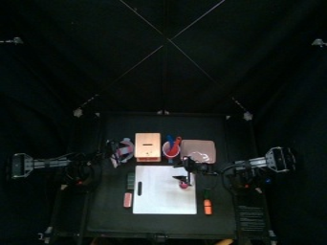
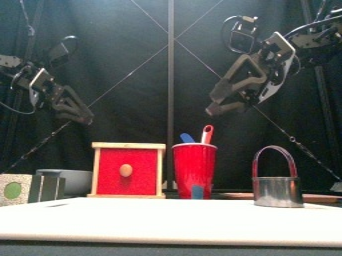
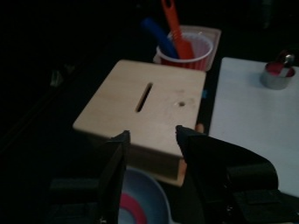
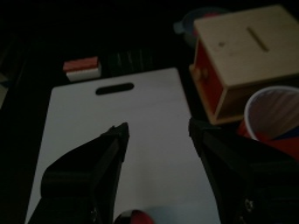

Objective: Get the cutter from the drawer then cut the dough then place the extra dough in the bowl
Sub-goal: Place the extra dough in the bowl

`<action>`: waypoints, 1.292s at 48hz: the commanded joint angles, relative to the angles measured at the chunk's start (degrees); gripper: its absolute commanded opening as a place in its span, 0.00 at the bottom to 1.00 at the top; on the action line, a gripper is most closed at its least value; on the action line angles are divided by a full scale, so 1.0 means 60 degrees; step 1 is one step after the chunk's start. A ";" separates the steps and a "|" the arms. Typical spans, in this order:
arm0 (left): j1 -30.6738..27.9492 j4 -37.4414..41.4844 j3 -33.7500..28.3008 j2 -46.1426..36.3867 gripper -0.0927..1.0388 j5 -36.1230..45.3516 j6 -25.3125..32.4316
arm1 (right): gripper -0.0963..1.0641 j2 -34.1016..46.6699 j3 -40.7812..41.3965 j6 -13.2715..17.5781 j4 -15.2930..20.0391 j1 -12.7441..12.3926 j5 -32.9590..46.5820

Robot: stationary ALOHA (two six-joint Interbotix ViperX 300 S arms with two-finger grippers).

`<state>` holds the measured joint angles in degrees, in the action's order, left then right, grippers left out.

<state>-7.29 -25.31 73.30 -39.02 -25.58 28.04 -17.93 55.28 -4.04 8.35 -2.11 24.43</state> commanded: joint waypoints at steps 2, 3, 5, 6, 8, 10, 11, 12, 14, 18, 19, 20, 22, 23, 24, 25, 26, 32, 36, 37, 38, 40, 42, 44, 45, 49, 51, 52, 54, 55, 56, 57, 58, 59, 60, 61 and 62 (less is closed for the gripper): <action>0.0894 0.0015 -0.0205 0.0015 0.81 -0.0908 0.0000 | 0.86 -0.0146 -0.0044 0.0015 -0.0190 -0.0161 0.0776; 0.0996 0.0000 -0.0205 0.0015 0.81 -0.1040 -0.0029 | 0.86 -0.0132 -0.0044 0.0015 -0.0190 -0.0161 0.0835; 0.1230 0.0000 -0.0234 0.0015 0.81 -0.1348 -0.0103 | 0.86 -0.0117 -0.0044 0.0015 -0.0190 -0.0176 0.0908; 0.1304 -0.0015 -0.0234 0.0015 0.81 -0.1436 -0.0132 | 0.86 -0.0103 -0.0059 0.0029 -0.0176 -0.0176 0.0923; 0.1436 -0.0015 -0.0278 0.0015 0.81 -0.1582 -0.0205 | 0.86 -0.0117 -0.0059 0.0029 -0.0161 -0.0176 0.0923; 0.1553 -0.0015 -0.0278 0.0015 0.81 -0.1670 -0.0293 | 0.86 -0.0103 -0.0059 0.0029 -0.0176 -0.0176 0.0923; 0.1582 -0.0015 -0.0278 0.0015 0.81 -0.1670 -0.0337 | 0.86 -0.0103 -0.0044 0.0029 -0.0176 -0.0176 0.0937; 0.1611 -0.0015 -0.0278 0.0015 0.81 -0.1655 -0.0381 | 0.86 -0.0103 -0.0029 0.0029 -0.0161 -0.0176 0.0952; 0.1641 -0.0015 -0.0264 0.0015 0.81 -0.1670 -0.0469 | 0.86 -0.0073 -0.0015 0.0029 -0.0161 -0.0176 0.0967; 0.1655 -0.0015 -0.0220 0.0015 0.81 -0.1670 -0.0630 | 0.86 0.0015 -0.0015 0.0044 -0.0146 -0.0161 0.0981; 0.1670 -0.0029 -0.0205 0.0015 0.81 -0.1670 -0.0659 | 0.86 0.0029 -0.0015 0.0044 -0.0132 -0.0146 0.0981; 0.1655 -0.0029 -0.0205 0.0015 0.81 -0.1655 -0.0688 | 0.86 0.0059 -0.0015 0.0044 -0.0117 -0.0132 0.0981; 0.1655 -0.0029 -0.0205 0.0015 0.81 -0.1670 -0.0762 | 0.86 0.0088 -0.0015 0.0044 -0.0117 -0.0103 0.0981; 0.1670 -0.0029 -0.0220 0.0015 0.81 -0.1670 -0.0762 | 0.86 0.0088 -0.0015 0.0044 -0.0117 -0.0088 0.0981; 0.1655 -0.0029 -0.0205 0.0015 0.81 -0.1655 -0.0776 | 0.86 0.0117 -0.0015 0.0029 -0.0132 -0.0088 0.0967; 0.1655 -0.0029 -0.0205 0.0029 0.81 -0.1670 -0.0791 | 0.86 0.0117 -0.0029 0.0029 -0.0176 -0.0088 0.0952; 0.1670 -0.0029 -0.0220 0.0015 0.81 -0.1670 -0.0791 | 0.86 0.0132 -0.0044 0.0029 -0.0190 -0.0088 0.0937; 0.1655 -0.0029 -0.0249 0.0029 0.81 -0.1655 -0.0791 | 0.86 0.0161 -0.0059 0.0015 -0.0205 -0.0088 0.0894; 0.1670 -0.0015 -0.0249 0.0015 0.81 -0.1670 -0.0791 | 0.86 0.0161 -0.0117 0.0000 -0.0205 -0.0088 0.0879; 0.1655 -0.0015 -0.0234 0.0015 0.81 -0.1655 -0.0791 | 0.86 0.0161 -0.0132 -0.0015 -0.0205 -0.0088 0.0879; 0.1655 -0.0015 -0.0220 0.0029 0.81 -0.1655 -0.0791 | 0.86 0.0161 -0.0132 -0.0029 -0.0220 -0.0073 0.0879; 0.1655 -0.0029 -0.0176 0.0015 0.81 -0.1655 -0.0791 | 0.86 0.0161 -0.0132 -0.0044 -0.0249 -0.0088 0.0879; 0.1655 -0.0029 -0.0117 0.0015 0.81 -0.1641 -0.0806 | 0.86 0.0176 -0.0132 -0.0029 -0.0293 -0.0132 0.0879; 0.1655 -0.0029 -0.0073 0.0015 0.81 -0.1641 -0.0806 | 0.86 0.0220 -0.0132 -0.0044 -0.0337 -0.0132 0.0864; 0.1655 -0.0029 -0.0059 0.0015 0.81 -0.1641 -0.0806 | 0.86 0.0234 -0.0132 -0.0044 -0.0352 -0.0132 0.0850; 0.1655 -0.0015 -0.0059 0.0015 0.81 -0.1641 -0.0806 | 0.86 0.0249 -0.0132 -0.0029 -0.0425 -0.0132 0.0835; 0.1655 -0.0015 -0.0073 0.0015 0.81 -0.1641 -0.0806 | 0.86 0.0264 -0.0132 -0.0029 -0.0454 -0.0132 0.0820; 0.1655 -0.0029 -0.0073 0.0015 0.81 -0.1641 -0.0806 | 0.86 0.0264 -0.0132 -0.0029 -0.0454 -0.0132 0.0820; 0.1685 -0.0029 -0.0103 0.0015 0.81 -0.1641 -0.0806 | 0.86 0.0264 -0.0146 -0.0044 -0.0483 -0.0132 0.0820; 0.1699 -0.0015 -0.0117 0.0015 0.81 -0.1641 -0.0806 | 0.86 0.0264 -0.0146 -0.0059 -0.0483 -0.0132 0.0820; 0.1714 -0.0015 -0.0146 0.0015 0.81 -0.1626 -0.0806 | 0.86 0.0264 -0.0146 -0.0044 -0.0513 -0.0132 0.0820; 0.1714 -0.0015 -0.0146 0.0029 0.81 -0.1626 -0.0791 | 0.86 0.0264 -0.0146 -0.0029 -0.0527 -0.0132 0.0820; 0.1714 -0.0015 -0.0161 0.0015 0.81 -0.1626 -0.0791 | 0.86 0.0264 -0.0146 -0.0029 -0.0557 -0.0132 0.0820; 0.1699 -0.0015 -0.0161 0.0015 0.81 -0.1626 -0.0791 | 0.86 0.0264 -0.0146 -0.0029 -0.0586 -0.0103 0.0820; 0.1699 0.0000 -0.0161 0.0029 0.81 -0.1626 -0.0791 | 0.86 0.0264 -0.0146 -0.0029 -0.0601 -0.0103 0.0806; 0.1685 0.0000 -0.0161 0.0029 0.81 -0.1626 -0.0791 | 0.86 0.0264 -0.0161 -0.0029 -0.0615 -0.0088 0.0820; 0.1670 -0.0015 -0.0176 0.0015 0.81 -0.1626 -0.0791 | 0.86 0.0264 -0.0146 -0.0029 -0.0630 -0.0073 0.0806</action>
<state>2.72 -25.40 74.00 -38.94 -35.07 23.29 -15.82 55.63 -4.31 4.83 -2.72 29.09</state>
